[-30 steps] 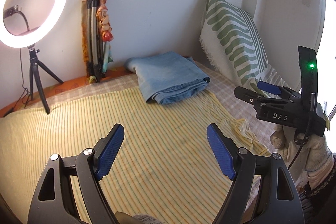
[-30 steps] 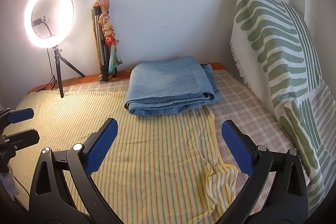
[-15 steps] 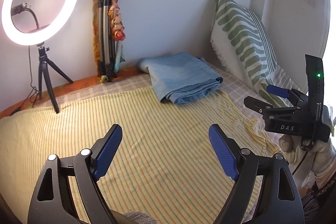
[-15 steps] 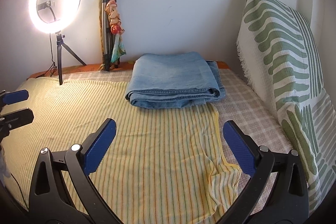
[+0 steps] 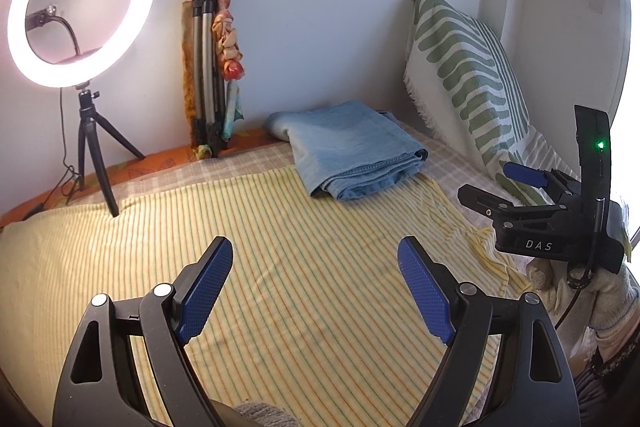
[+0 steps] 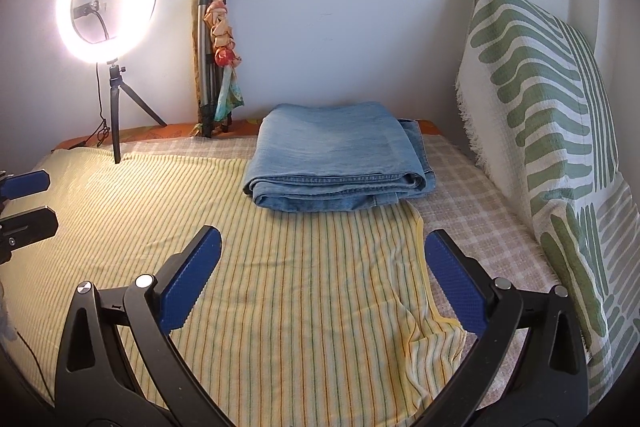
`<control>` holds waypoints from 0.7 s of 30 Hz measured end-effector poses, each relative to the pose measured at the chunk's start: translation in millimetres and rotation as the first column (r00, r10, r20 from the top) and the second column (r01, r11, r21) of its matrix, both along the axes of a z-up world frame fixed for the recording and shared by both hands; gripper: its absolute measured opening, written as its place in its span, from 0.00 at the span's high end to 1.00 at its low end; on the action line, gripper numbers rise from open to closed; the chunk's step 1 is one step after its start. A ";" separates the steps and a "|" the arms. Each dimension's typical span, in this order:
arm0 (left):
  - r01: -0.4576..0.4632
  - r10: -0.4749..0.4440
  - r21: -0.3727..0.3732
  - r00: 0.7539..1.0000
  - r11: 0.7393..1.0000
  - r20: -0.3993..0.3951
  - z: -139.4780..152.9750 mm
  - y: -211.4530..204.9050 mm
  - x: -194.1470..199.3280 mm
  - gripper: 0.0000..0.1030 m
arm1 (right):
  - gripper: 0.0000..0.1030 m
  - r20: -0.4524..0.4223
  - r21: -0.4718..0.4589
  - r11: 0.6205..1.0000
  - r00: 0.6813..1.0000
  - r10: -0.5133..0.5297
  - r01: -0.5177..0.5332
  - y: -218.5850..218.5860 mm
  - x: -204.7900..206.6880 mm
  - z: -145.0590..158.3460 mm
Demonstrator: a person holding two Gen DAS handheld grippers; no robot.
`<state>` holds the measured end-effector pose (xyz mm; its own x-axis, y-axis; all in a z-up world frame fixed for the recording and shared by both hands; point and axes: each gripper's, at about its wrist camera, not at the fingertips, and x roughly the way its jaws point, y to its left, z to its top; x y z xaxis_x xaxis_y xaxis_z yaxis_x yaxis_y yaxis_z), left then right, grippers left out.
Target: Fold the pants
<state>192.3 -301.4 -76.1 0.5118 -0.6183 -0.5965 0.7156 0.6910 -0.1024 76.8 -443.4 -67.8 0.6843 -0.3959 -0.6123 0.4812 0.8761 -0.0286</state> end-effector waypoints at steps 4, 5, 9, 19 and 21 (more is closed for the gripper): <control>0.000 0.000 0.004 1.000 1.000 0.002 0.2 -0.2 -0.2 0.18 | 0.00 -0.001 0.001 1.000 1.000 0.002 -0.002 1.4 1.2 -0.7; 0.002 -0.002 0.007 1.000 1.000 0.001 -0.1 -0.2 -0.2 0.18 | 0.00 -0.001 0.001 1.000 1.000 0.002 -0.002 1.5 1.4 -0.8; 0.005 -0.005 0.014 1.000 1.000 0.005 -0.2 -0.8 -0.6 0.18 | 0.00 -0.002 0.000 1.000 1.000 0.003 -0.003 1.7 1.4 -0.8; 0.018 -0.018 0.013 1.000 1.000 0.004 0.8 -0.2 -1.3 0.18 | 0.00 -0.002 0.000 1.000 1.000 0.006 -0.006 3.3 2.0 -1.2; 0.019 -0.019 0.014 1.000 1.000 0.005 0.8 -0.5 -1.7 0.18 | 0.00 -0.002 0.002 1.000 1.000 0.005 -0.005 3.3 2.0 -1.3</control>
<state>190.6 -301.8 -75.4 0.5031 -0.6193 -0.6028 0.7289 0.6788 -0.0892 78.8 -440.0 -69.0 0.6853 -0.3908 -0.6146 0.4765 0.8787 -0.0274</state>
